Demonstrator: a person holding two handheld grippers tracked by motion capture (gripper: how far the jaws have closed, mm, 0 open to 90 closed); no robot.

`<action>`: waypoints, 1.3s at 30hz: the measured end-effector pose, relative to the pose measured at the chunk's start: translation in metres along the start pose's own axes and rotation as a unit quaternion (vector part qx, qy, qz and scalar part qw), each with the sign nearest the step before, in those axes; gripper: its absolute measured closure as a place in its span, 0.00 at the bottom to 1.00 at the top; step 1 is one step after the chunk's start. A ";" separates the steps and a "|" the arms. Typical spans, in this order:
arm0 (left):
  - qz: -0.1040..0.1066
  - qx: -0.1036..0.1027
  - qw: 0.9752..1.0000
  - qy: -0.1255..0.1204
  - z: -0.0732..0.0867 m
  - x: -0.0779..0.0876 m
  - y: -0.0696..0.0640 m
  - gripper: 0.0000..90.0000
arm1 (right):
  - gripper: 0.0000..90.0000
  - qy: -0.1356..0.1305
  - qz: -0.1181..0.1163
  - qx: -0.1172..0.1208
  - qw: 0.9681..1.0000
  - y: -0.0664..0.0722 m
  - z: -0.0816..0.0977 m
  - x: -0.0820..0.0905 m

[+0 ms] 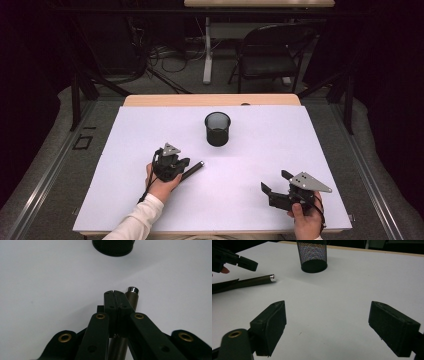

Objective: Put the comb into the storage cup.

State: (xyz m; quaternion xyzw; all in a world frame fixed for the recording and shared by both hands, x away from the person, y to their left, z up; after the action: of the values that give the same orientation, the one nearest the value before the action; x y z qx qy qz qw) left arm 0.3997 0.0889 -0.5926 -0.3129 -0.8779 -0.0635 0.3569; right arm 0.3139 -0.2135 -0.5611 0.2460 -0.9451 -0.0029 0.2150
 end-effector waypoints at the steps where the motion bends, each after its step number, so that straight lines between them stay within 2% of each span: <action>1: -0.002 -0.002 1.000 0.003 0.001 -0.001 0.000 1.00 | 0.16 0.000 0.000 0.001 1.000 0.000 0.000 0.000; 5: -0.002 -0.001 1.000 0.009 0.002 -0.003 0.000 1.00 | 0.16 0.003 -0.001 0.000 1.000 0.000 0.000 0.000; 7: 0.001 0.006 1.000 0.013 0.003 -0.005 0.000 1.00 | 0.16 0.001 -0.001 0.001 1.000 0.000 0.000 0.000; 15: 0.004 0.004 1.000 0.028 0.007 -0.009 -0.003 1.00 | 0.16 0.002 -0.001 0.000 1.000 0.000 0.001 0.000; 39: 0.017 -0.008 0.999 0.039 0.010 -0.010 -0.012 1.00 | 0.16 0.002 -0.004 0.002 1.000 -0.001 0.001 0.001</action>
State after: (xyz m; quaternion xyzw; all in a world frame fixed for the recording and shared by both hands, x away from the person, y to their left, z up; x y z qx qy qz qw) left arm 0.3922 0.0781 -0.6054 -0.3279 -0.8573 -0.0766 0.3895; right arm 0.3138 -0.2148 -0.5615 0.2498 -0.9439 -0.0017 0.2160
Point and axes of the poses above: each handheld gripper's, and its own axes: x roughly backward along the jaws, z roughly out of its underside, y roughly to its left, the point moved 8 cm from there along -x, roughly forward along the jaws, and after that the axes turned 2 degrees about -x, right-handed, at the moved point
